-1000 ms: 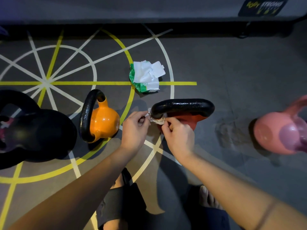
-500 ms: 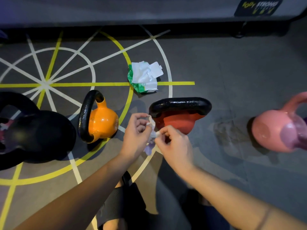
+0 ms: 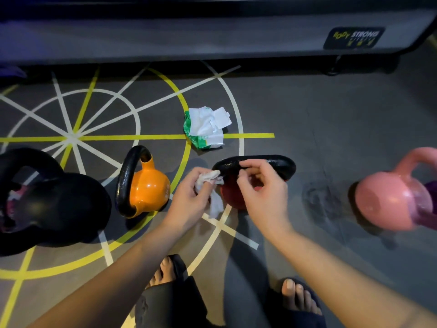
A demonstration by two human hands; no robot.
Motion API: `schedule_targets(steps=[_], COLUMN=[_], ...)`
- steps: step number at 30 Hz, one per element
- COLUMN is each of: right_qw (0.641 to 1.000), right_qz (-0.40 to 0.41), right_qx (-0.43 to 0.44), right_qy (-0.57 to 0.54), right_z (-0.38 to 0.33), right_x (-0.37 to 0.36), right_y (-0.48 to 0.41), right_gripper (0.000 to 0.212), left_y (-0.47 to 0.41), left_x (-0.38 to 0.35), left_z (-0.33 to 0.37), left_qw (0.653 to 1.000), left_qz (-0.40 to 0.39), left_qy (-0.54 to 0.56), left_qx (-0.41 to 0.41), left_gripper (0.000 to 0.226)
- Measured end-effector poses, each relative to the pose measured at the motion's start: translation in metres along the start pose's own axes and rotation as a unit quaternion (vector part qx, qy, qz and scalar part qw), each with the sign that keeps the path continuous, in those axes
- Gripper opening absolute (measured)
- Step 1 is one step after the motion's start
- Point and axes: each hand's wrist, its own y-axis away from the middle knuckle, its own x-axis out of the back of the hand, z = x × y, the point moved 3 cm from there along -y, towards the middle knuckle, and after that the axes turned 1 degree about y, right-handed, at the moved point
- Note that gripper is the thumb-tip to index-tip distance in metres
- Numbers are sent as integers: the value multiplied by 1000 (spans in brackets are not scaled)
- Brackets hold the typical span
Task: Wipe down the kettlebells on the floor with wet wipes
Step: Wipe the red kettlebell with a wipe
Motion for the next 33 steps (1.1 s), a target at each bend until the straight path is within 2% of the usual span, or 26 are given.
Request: schedule_targets(steps=[2,5,7,9,10,12,15,17,20,23,25,28,30,33], right_qw=[994,988,972,924,911,907,849,824,825,845,875,912,926,927], right_qz=[46,69,-9,-148,-193,-236,-323,-359,-374,-371,-329,-247,-203,-158], right_qx=[69,85,97,71,33,-18,17,34,25,-13,-59,-127,-159,-186], right_qy=[67,105,215,346,363,350,417,438,422,385,350,301,275,285], right_z=[-5,-4,2,13,15,14,7,2,5,18,29,41,44,49], right_x=[14,34,39,45,50,58,43,35,42,52,62,80,90,110], right_y=[-10,-27,-40,-54,-61,-73,-87,-92,-88,-67,-54,-49,-48,-50], right_gripper=[21,31,55,80,81,71,62,60,48,33,30,30,29,30], left_y=[-4,-8,-10,-10,-13,-24,-47,-58,-59,-66,-77,-99,-112,-123], left_x=[7,9,5,1,-4,-16,-33,-41,-50,-61,-74,-100,-119,-148], left_z=[0,7,13,18,18,13,8,11,25,25,30,46,56,63], left_qw=[999,995,992,983,982,985,977,980,982,969,963,969,973,974], left_qz=[43,79,122,182,188,153,112,99,87,106,121,101,81,46], left_qy=[-1,43,39,-1,-3,42,153,150,160,216,234,220,209,213], left_qx=[19,36,20,13,24,61,99,86,56,57,58,50,55,61], left_gripper=[9,11,15,18,20,28,31,33,39,24,23,19,19,25])
